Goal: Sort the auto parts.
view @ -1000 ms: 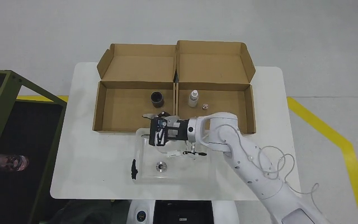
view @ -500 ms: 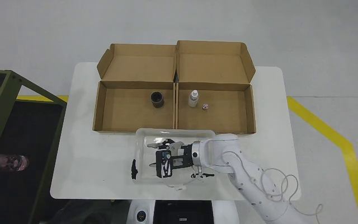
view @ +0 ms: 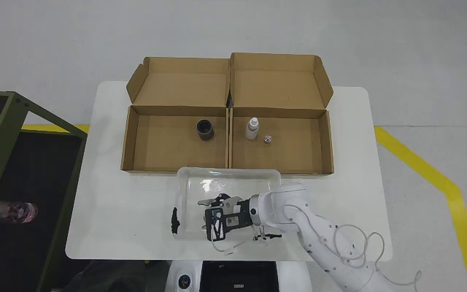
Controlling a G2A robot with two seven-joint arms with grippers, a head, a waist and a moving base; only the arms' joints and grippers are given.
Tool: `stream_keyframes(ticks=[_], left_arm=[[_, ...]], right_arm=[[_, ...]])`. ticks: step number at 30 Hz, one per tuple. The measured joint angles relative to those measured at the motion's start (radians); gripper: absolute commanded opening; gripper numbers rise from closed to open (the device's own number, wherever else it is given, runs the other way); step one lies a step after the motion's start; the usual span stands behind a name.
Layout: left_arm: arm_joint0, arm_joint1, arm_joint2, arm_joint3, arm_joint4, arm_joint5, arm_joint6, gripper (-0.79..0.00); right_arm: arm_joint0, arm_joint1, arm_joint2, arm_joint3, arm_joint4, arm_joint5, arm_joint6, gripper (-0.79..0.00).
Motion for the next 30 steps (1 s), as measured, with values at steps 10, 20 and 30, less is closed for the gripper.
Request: stream_keyframes(ticks=[10,20,30], left_arm=[[0.000,0.000,0.000,0.000,0.000,0.000,0.000,0.000],[0.000,0.000,0.000,0.000,0.000,0.000,0.000,0.000],[0.000,0.000,0.000,0.000,0.000,0.000,0.000,0.000]], right_arm=[[0.015,0.006,-0.012,0.063,-0.020,0.016,-0.019,-0.369],[0.025,0.009,-0.037,0.090,-0.028,0.027,-0.029,-0.366],[0.049,0.003,-0.073,0.137,-0.034,0.056,-0.047,-0.394]])
